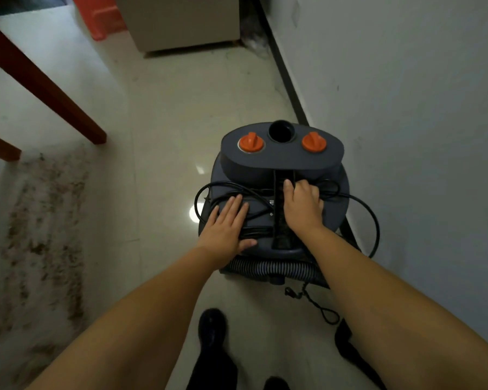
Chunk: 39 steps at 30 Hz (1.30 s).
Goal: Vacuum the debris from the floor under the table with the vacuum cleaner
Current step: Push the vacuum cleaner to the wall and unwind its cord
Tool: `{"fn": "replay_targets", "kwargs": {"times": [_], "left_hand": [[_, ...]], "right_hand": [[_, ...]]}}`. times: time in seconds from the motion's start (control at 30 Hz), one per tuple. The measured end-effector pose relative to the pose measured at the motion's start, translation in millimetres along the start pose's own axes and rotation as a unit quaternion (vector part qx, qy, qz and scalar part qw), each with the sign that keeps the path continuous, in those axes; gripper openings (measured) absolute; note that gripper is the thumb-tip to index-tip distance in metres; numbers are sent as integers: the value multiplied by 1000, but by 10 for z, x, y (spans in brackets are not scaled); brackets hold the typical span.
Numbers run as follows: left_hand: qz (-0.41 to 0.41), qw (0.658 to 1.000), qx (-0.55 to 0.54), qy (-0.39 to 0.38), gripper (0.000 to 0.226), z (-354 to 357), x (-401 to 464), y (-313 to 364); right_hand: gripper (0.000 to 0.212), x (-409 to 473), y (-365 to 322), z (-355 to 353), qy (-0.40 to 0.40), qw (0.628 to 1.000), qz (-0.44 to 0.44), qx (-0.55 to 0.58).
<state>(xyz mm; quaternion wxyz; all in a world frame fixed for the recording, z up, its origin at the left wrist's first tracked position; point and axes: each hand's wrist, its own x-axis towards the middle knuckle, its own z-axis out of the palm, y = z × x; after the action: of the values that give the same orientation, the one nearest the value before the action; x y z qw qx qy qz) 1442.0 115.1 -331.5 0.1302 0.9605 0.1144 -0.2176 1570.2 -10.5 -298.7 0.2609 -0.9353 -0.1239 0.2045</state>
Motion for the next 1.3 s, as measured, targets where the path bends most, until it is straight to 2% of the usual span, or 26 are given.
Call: {"fn": "replay_targets", "kwargs": {"times": [0.33, 0.63, 0.77, 0.83, 0.9, 0.97, 1.03, 1.13, 1.2, 1.3], "left_hand": [[63, 997, 46, -18, 83, -901, 1328, -769], [65, 996, 65, -24, 80, -1444, 2155, -1178], [84, 994, 64, 21, 71, -1578, 2326, -1210], [100, 985, 58, 129, 58, -1600, 2359, -1186], [52, 979, 9, 198, 41, -1621, 2435, -1119], [-21, 980, -83, 180, 34, -1647, 2502, -1017], [-44, 978, -126, 160, 33, -1665, 2594, -952], [48, 978, -104, 176, 32, -1629, 2668, -916], [119, 974, -116, 151, 32, -1605, 2710, -838], [149, 972, -133, 120, 32, -1608, 2781, -781]], "right_hand": [[47, 1332, -757, -86, 32, 998, 51, 16], [47, 2288, -1183, -163, 24, 999, 47, 2], [44, 2548, -1238, -232, -6, 999, 40, -4], [39, 2662, -1210, -299, -40, 999, 21, -8], [32, 2751, -1153, -416, -68, 996, 10, 51], [33, 2809, -1081, -556, -68, 994, -17, 86], [39, 2852, -990, -667, -30, 996, -81, -31], [45, 2817, -865, -678, -11, 956, -183, -228], [55, 2780, -774, -646, -53, 944, -181, -272], [67, 2796, -706, -662, -95, 947, -136, -275]]}}
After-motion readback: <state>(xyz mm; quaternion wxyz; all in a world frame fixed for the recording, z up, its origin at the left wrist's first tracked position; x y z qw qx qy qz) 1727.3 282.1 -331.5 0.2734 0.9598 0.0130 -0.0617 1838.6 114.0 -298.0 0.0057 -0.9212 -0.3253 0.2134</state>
